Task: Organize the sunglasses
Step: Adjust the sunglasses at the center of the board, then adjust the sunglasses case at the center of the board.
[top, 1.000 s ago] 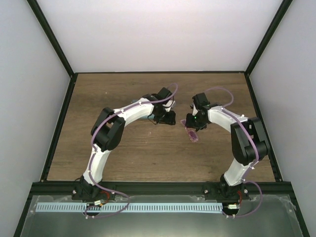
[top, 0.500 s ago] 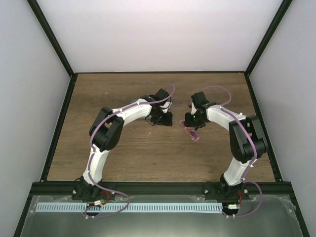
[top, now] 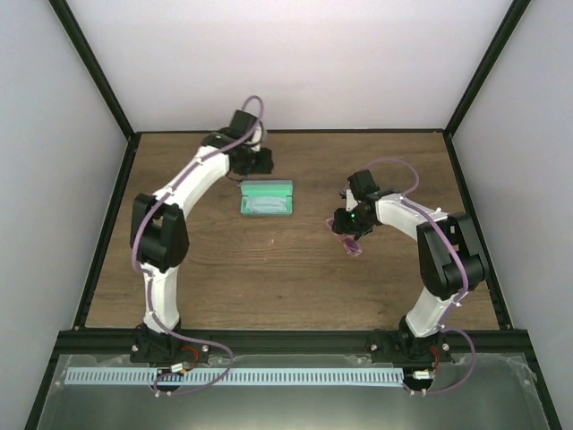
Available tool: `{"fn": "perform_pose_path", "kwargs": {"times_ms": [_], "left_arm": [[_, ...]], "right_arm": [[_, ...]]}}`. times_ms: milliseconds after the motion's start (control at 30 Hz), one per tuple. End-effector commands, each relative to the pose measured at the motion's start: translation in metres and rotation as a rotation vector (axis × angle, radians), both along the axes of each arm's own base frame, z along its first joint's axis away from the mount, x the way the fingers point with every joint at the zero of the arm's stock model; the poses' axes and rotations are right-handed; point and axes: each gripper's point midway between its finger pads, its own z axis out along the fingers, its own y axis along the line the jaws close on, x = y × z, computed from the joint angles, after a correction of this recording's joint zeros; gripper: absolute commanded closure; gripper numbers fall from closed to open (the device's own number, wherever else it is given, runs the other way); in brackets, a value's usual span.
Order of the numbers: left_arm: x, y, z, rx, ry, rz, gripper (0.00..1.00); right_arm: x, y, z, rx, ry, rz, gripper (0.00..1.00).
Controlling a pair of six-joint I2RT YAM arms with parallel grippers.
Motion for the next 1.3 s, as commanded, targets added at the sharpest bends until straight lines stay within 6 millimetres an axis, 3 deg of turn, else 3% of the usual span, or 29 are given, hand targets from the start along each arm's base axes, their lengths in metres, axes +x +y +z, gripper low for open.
{"fn": "perform_pose_path", "kwargs": {"times_ms": [0,133,233,433,633,833,1267], "left_arm": [[0.034,0.056,-0.001,0.057,-0.030,0.135,0.47],[0.061,0.095,-0.005,0.074,-0.039,0.249,0.47],[0.070,0.115,-0.024,0.067,0.004,0.288,0.46],[0.061,0.118,-0.082,0.092,0.126,0.271,0.46],[0.048,0.115,-0.118,0.088,0.181,0.243,0.43],[0.036,0.102,-0.114,0.046,0.190,0.181,0.43],[-0.030,0.088,-0.119,0.019,0.279,0.123,0.43]], "right_arm": [[0.006,0.007,0.015,0.025,-0.047,0.024,0.54],[0.005,0.006,0.017,0.021,-0.046,0.023,0.54],[0.004,0.006,0.019,0.024,-0.048,0.018,0.54],[0.002,0.008,0.021,0.041,-0.048,0.022,0.54],[-0.001,0.008,0.025,0.051,-0.054,0.022,0.54],[-0.004,0.006,0.022,0.049,-0.044,0.014,0.54],[-0.002,0.011,0.026,0.075,-0.058,0.025,0.54]]}}
